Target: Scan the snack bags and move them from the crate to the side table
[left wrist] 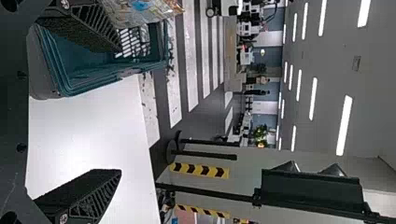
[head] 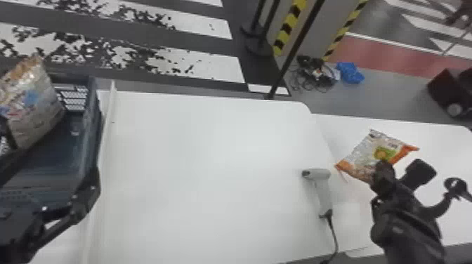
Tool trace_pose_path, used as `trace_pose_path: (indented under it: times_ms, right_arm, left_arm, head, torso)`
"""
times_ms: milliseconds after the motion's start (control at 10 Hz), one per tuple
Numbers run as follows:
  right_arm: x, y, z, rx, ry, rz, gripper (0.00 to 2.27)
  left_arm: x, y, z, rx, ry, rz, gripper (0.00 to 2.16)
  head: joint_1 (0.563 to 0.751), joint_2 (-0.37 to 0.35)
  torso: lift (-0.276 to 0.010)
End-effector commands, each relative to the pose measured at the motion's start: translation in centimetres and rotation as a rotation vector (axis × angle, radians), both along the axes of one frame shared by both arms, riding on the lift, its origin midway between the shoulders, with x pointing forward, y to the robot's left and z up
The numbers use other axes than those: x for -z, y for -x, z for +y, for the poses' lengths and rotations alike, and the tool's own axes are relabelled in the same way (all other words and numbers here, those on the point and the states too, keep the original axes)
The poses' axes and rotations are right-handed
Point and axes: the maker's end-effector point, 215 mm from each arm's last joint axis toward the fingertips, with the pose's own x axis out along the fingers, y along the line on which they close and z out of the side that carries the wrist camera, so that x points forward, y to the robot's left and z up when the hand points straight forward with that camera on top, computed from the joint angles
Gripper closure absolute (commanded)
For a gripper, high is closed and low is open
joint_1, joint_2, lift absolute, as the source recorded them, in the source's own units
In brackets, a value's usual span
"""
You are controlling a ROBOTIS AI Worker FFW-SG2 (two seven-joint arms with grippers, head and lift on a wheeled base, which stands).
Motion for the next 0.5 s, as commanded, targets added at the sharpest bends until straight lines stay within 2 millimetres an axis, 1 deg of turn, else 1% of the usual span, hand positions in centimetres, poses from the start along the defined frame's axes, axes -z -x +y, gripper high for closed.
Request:
trace_pose_path:
  times_ms: [0, 100, 200, 300, 400]
  right_arm:
    - [1.1, 0.4, -0.2, 0.041, -0.008, 0.039, 2.07]
    - [1.6, 1.0, -0.3, 0.085, 0.002, 0.066, 1.24]
    - [1.3, 0.8, 0.3, 0.071, 0.027, 0.066, 0.0]
    - [-0.7, 1.3, 0.3, 0.09, 0.058, 0.024, 0.0]
    - [-2.0, 1.0, 1.0, 0.065, 0.076, -0.013, 0.04]
  left_arm:
    - [-0.2, 0.1, -0.3, 0.007, 0.006, -0.004, 0.07]
    - [-0.6, 0.2, -0.8, 0.014, 0.016, -0.014, 0.07]
    - [-0.5, 0.3, -1.0, 0.015, 0.017, -0.012, 0.07]
    - [-0.7, 0.3, -1.1, 0.015, 0.007, -0.019, 0.07]
    - [-1.0, 0.3, -1.3, 0.021, 0.011, -0.03, 0.07]
  head:
    - [0.695, -0.35]
    - [0.695, -0.35]
    - [0.695, -0.35]
    - [0.695, -0.35]
    - [0.695, -0.35]
  torso:
    - [-0.087]
    - [-0.087]
    - [-0.087]
    - [-0.087]
    - [-0.087]
